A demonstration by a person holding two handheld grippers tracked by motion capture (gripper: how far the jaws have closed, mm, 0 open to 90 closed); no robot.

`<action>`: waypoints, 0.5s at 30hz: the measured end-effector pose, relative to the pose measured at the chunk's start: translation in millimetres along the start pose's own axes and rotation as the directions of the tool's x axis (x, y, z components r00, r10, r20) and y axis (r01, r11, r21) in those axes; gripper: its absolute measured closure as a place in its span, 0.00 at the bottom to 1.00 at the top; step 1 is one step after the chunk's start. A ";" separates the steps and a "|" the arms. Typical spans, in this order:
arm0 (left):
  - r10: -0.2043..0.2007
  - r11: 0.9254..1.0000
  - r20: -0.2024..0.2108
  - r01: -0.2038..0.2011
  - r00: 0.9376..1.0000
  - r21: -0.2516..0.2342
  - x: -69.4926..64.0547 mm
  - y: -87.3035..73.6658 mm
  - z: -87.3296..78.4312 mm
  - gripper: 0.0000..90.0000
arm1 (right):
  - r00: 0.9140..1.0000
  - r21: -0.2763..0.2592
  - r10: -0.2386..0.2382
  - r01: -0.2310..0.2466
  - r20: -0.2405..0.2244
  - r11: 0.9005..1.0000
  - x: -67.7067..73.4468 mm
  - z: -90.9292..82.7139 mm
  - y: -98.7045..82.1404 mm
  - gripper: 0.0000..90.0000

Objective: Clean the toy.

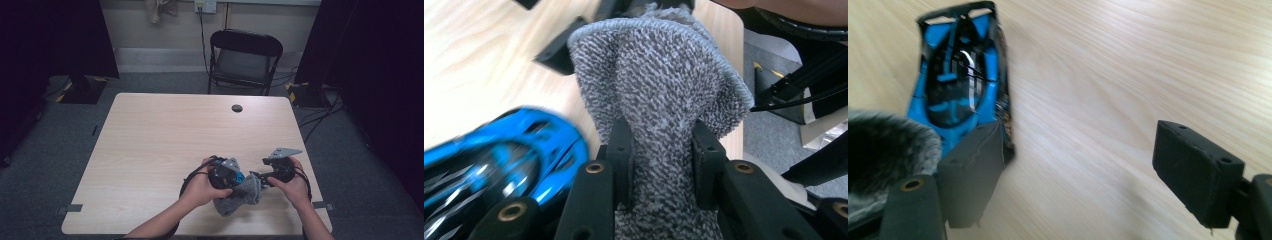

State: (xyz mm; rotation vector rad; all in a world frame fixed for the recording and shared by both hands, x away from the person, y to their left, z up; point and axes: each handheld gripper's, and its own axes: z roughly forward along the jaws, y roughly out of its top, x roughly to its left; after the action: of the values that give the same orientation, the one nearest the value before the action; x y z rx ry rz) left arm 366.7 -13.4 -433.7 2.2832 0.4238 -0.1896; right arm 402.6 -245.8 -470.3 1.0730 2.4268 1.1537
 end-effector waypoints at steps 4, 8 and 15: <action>0.003 1.000 0.020 -0.003 1.000 0.009 -3.4 9.5 18.0 0.77 | 1.000 0.002 0.013 -0.013 0.013 1.000 -7.3 -1.5 -5.0 0.23; 0.010 0.999 0.023 -0.011 1.000 0.034 -4.7 16.3 36.6 0.77 | 0.999 0.008 0.022 -0.022 0.029 1.000 -12.9 -2.3 -8.4 0.24; 0.031 0.997 0.010 -0.032 0.999 0.071 -4.0 18.1 57.5 0.76 | 0.998 0.005 0.031 -0.032 0.047 0.999 -18.8 -4.9 -10.7 0.25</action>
State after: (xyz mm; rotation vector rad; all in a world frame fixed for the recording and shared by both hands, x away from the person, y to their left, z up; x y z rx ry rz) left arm 369.3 -68.1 -459.2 2.3568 0.3816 -0.2019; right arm 407.7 -266.4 -476.7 1.1310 2.3874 1.1188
